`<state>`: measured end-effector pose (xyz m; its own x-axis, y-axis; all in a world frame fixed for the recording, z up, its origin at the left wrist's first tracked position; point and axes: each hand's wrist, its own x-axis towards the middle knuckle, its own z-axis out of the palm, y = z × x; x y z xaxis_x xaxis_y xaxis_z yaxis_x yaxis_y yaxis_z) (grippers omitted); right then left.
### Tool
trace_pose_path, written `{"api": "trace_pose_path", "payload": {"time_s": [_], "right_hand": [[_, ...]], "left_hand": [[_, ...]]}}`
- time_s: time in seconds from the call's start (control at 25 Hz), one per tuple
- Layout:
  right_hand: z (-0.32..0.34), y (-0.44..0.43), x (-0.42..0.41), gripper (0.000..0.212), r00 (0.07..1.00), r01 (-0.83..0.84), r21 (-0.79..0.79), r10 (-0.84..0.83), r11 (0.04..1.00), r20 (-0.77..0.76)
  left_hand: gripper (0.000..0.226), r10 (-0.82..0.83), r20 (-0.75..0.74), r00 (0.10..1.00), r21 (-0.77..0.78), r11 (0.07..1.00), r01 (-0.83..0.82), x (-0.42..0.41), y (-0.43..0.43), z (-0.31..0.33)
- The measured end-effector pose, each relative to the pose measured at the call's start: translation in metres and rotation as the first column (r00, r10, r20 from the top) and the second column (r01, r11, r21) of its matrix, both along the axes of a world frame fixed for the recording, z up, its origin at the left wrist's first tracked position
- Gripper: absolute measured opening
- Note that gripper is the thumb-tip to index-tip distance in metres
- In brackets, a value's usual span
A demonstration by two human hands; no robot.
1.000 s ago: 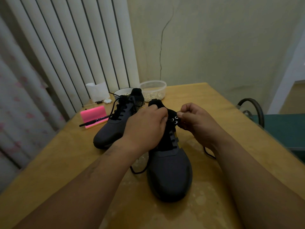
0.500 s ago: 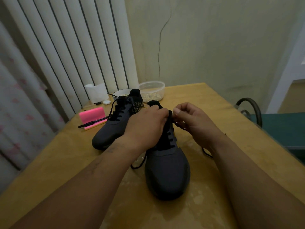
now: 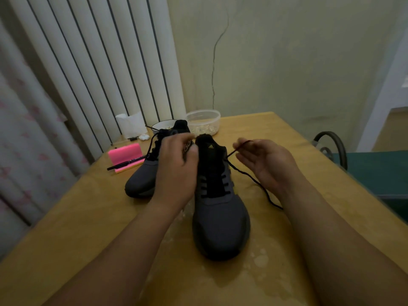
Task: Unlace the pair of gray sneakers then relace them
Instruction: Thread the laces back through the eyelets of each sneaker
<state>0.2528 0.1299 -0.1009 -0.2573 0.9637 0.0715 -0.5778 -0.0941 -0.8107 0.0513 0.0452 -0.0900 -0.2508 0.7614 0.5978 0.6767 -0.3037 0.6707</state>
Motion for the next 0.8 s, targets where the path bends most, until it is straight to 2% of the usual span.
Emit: {"api": "trace_pose_path", "payload": {"time_s": [0.04, 0.08, 0.12, 0.16, 0.2, 0.24, 0.28, 0.32, 0.36, 0.4, 0.44, 0.48, 0.52, 0.56, 0.64, 0.72, 0.8], "right_hand": [[0.003, 0.002, 0.005, 0.025, 0.977, -0.02, -0.089, 0.001, 0.996, -0.213], [0.005, 0.004, 0.011, 0.027, 0.956, -0.022, -0.141, -0.021, 0.99, -0.294], [0.007, 0.004, 0.016, 0.026, 0.977, 0.009, -0.132, -0.037, 0.991, -0.21], [0.007, 0.003, 0.02, 0.024, 0.998, 0.056, -0.046, -0.054, 0.997, 0.038], [0.004, 0.001, 0.021, 0.024, 0.924, 0.048, 0.094, -0.08, 0.994, 0.373], [0.003, -0.003, 0.022, 0.03, 0.759, -0.031, 0.198, -0.106, 0.98, 0.643], [0.002, -0.007, 0.023, 0.034, 0.594, -0.127, 0.23, -0.112, 0.965, 0.797], [0.001, -0.009, 0.023, 0.035, 0.491, -0.205, 0.225, -0.099, 0.952, 0.866], [0.001, -0.01, 0.023, 0.034, 0.471, -0.248, 0.217, -0.078, 0.944, 0.878], [0.002, -0.01, 0.023, 0.033, 0.52, -0.252, 0.21, -0.051, 0.945, 0.853], [0.002, -0.008, 0.023, 0.031, 0.616, -0.208, 0.197, -0.028, 0.958, 0.787], [0.001, -0.004, 0.024, 0.028, 0.73, -0.129, 0.168, -0.021, 0.977, 0.683], [0.0, 0.0, 0.026, 0.025, 0.828, -0.029, 0.115, -0.041, 0.993, 0.559], [-0.001, 0.003, 0.029, 0.022, 0.902, 0.061, 0.04, -0.072, 0.997, 0.425], [-0.002, 0.008, 0.034, 0.023, 0.977, 0.128, -0.095, -0.109, 0.987, 0.185], [-0.001, 0.012, 0.039, 0.028, 0.996, 0.088, -0.174, -0.087, 0.981, 0.014], [0.001, 0.014, 0.043, 0.031, 0.988, 0.04, -0.211, -0.07, 0.977, -0.135]], "left_hand": [[0.019, 0.009, 0.142, 0.99, -0.087, 0.996, 0.004, -0.002, -0.008, -0.004], [0.02, 0.009, 0.235, 0.972, -0.2, 0.979, 0.04, -0.003, -0.016, -0.008], [0.026, 0.007, 0.257, 0.966, -0.304, 0.95, 0.074, -0.004, -0.023, -0.013], [0.032, 0.005, 0.251, 0.968, -0.382, 0.919, 0.094, -0.006, -0.028, -0.017], [0.033, 0.002, 0.257, 0.967, -0.423, 0.9, 0.111, -0.009, -0.031, -0.018], [0.031, -0.008, 0.288, 0.958, -0.424, 0.896, 0.135, -0.012, -0.033, -0.017], [0.028, -0.028, 0.335, 0.942, -0.404, 0.899, 0.17, -0.015, -0.034, -0.013], [0.025, -0.05, 0.397, 0.917, -0.375, 0.903, 0.211, -0.016, -0.035, -0.007], [0.022, -0.069, 0.479, 0.875, -0.337, 0.906, 0.257, -0.017, -0.034, -0.001], [0.02, -0.094, 0.579, 0.81, -0.287, 0.906, 0.311, -0.017, -0.034, 0.005], [0.019, -0.124, 0.676, 0.726, -0.225, 0.904, 0.364, -0.016, -0.034, 0.011], [0.02, -0.148, 0.748, 0.648, -0.167, 0.902, 0.398, -0.014, -0.033, 0.015], [0.02, -0.158, 0.769, 0.619, -0.13, 0.91, 0.394, -0.012, -0.031, 0.015], [0.02, -0.144, 0.735, 0.662, -0.135, 0.927, 0.351, -0.009, -0.031, 0.014], [0.026, -0.092, 0.564, 0.82, -0.182, 0.956, 0.232, -0.004, -0.029, 0.007], [0.04, -0.077, 0.396, 0.915, -0.226, 0.958, 0.179, 0.003, -0.028, -0.004], [0.057, -0.068, 0.237, 0.969, -0.253, 0.959, 0.129, 0.007, -0.026, -0.013]]}}
